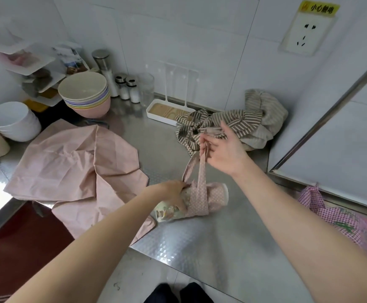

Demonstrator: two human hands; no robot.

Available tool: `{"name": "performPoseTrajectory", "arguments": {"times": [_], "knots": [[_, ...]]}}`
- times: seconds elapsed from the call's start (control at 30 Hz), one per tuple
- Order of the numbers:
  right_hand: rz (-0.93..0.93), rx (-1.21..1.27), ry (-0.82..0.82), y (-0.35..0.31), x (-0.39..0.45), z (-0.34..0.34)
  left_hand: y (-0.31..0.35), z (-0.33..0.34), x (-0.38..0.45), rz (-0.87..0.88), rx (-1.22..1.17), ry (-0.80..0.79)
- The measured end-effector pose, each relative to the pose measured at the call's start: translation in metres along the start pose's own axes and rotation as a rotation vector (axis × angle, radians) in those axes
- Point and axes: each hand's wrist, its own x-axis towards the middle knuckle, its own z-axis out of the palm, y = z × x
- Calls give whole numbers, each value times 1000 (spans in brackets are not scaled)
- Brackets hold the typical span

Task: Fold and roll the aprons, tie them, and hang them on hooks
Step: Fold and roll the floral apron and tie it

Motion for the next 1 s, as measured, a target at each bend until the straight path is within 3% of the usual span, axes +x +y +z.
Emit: {"name": "performPoseTrajectory", "arguments": {"times": [0.1,0.2,0.27,0.37,0.43,0.53,0.63,0.8,0.87,1.0], "knots": [[-3,-206,67,6,8,-14,6,8,0,-44,-89,17],[152,-894,176,23,16,-24,9,16,3,-48,-121,35],[214,-1170,224,38,23,-31,11,21,5,-37,-114,52],[125,-1563,236,55,30,-28,11,27,10,-23,-121,105],[5,-1690,258,60,36,-23,9,30,12,-21,-114,151],[-95,-1719,296,73,47,-18,10,36,11,9,-101,231],[-168,-1644,362,82,55,-18,10,37,11,36,-234,313],[-228,-1159,413,86,60,-20,2,37,12,12,-453,366],[-239,-934,380,88,56,-20,2,32,13,-36,-470,327],[-232,-753,258,94,43,-14,1,22,14,-87,-446,224]]}}
